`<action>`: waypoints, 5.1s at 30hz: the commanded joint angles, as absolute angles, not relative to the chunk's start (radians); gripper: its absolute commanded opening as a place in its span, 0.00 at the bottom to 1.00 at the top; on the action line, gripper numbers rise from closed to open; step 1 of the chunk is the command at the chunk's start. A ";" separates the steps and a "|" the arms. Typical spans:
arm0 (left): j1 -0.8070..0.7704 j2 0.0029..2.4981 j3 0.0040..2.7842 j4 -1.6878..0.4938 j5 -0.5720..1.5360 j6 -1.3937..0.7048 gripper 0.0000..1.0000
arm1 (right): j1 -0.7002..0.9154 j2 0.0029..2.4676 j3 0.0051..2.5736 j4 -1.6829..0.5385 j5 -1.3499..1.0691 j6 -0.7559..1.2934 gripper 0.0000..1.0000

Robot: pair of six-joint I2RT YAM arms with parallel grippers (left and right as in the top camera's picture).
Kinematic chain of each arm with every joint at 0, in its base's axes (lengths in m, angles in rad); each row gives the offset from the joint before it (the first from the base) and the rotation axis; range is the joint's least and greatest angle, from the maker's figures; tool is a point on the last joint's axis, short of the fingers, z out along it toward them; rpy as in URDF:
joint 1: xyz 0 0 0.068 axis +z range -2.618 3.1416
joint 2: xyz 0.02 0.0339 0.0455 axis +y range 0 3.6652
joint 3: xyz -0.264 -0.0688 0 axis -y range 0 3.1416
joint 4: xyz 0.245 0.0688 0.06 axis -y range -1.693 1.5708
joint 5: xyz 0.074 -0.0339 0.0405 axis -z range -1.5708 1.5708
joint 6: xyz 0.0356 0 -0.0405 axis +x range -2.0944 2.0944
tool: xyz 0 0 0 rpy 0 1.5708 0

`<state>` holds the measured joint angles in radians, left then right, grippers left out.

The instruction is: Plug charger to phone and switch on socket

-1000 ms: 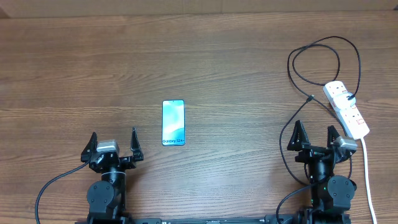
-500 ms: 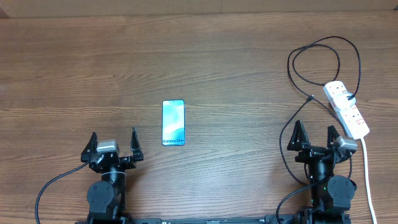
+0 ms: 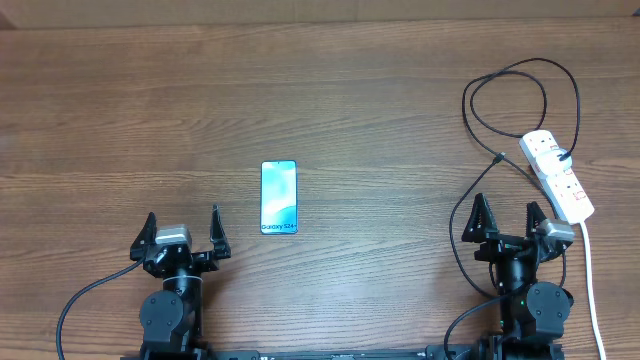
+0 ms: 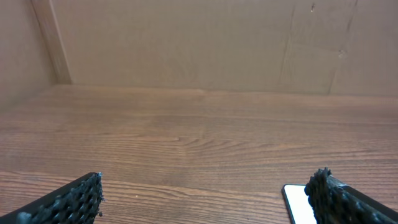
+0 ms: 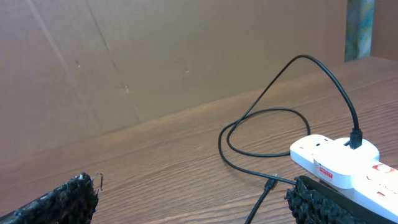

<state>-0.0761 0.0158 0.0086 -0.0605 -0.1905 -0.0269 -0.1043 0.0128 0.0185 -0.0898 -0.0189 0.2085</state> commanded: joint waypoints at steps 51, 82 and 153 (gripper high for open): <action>-0.072 0.046 0.302 -0.059 -0.007 -0.162 1.00 | -0.084 0.003 0.008 -0.084 -0.016 0.204 1.00; -0.072 0.948 0.966 -0.826 0.272 -0.239 1.00 | -0.084 0.003 0.008 -0.084 -0.016 0.205 1.00; -0.398 2.099 1.524 -1.123 -0.025 -0.352 1.00 | -0.084 0.003 0.008 -0.084 -0.016 0.205 1.00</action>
<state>-0.3996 2.0914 1.5223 -1.1393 -0.0372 -0.3660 -0.0898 0.0128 0.0185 -0.0902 -0.0189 0.2085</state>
